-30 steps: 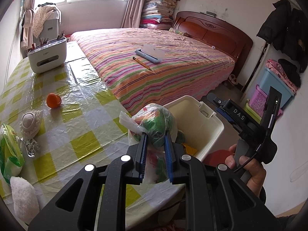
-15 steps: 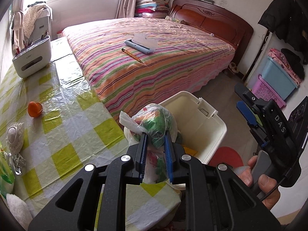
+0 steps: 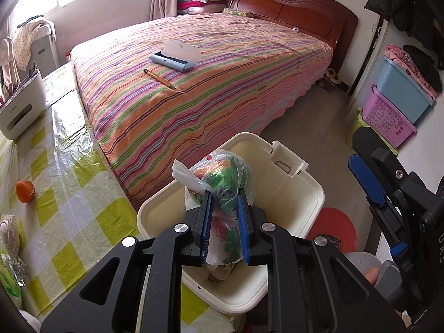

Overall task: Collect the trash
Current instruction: 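Open the right tool over the basket while the left tool releases the vegetable bag into it, then move both open tools back over the table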

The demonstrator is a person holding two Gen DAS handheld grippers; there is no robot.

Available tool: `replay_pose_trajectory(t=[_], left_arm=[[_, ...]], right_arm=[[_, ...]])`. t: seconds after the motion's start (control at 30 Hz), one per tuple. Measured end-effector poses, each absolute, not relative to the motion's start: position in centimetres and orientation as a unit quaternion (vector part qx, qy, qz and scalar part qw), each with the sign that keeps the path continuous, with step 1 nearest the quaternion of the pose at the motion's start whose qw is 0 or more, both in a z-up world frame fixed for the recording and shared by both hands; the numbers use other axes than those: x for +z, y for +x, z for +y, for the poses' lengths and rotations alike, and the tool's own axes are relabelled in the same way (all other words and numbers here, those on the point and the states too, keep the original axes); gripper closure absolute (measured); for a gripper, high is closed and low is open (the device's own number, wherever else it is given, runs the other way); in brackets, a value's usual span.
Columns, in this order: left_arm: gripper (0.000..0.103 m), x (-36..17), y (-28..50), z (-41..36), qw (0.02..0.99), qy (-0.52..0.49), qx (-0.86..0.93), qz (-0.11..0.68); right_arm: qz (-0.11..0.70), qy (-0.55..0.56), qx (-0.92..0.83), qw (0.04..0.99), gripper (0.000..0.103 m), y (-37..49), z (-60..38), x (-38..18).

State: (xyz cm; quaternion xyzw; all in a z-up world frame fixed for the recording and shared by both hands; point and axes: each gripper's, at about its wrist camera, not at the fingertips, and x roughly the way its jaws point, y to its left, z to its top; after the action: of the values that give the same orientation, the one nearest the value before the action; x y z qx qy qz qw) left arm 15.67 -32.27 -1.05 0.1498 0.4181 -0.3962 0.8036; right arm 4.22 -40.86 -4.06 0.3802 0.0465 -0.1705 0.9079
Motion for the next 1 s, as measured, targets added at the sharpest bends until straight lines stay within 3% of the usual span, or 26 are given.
replay_pose_trajectory(t=[0.1, 0.2, 0.33, 1.0], left_arm=[[0.083, -1.5, 16.2, -32.8, 0.808, 0.147, -0.385, 0.42], [0.071, -1.5, 16.7, -32.7, 0.813, 0.132, -0.38, 0.422], [0.026, -0.4, 16.7, -31.5, 0.839, 0.124, -0.36, 0.39], [0.019, 2.1, 16.1, -15.8, 0.874, 0.13, -0.289, 0.369]], right_arm=[[0.047, 0.38, -0.17, 0.908, 0.035, 4.3, -41.0, -4.1], [0.048, 0.381, -0.169, 0.908, 0.035, 4.3, -40.9, -4.1], [0.051, 0.38, -0.167, 0.908, 0.035, 4.5, -40.9, -4.0], [0.076, 0.361, -0.148, 0.917, 0.035, 6.4, -38.9, -3.6]])
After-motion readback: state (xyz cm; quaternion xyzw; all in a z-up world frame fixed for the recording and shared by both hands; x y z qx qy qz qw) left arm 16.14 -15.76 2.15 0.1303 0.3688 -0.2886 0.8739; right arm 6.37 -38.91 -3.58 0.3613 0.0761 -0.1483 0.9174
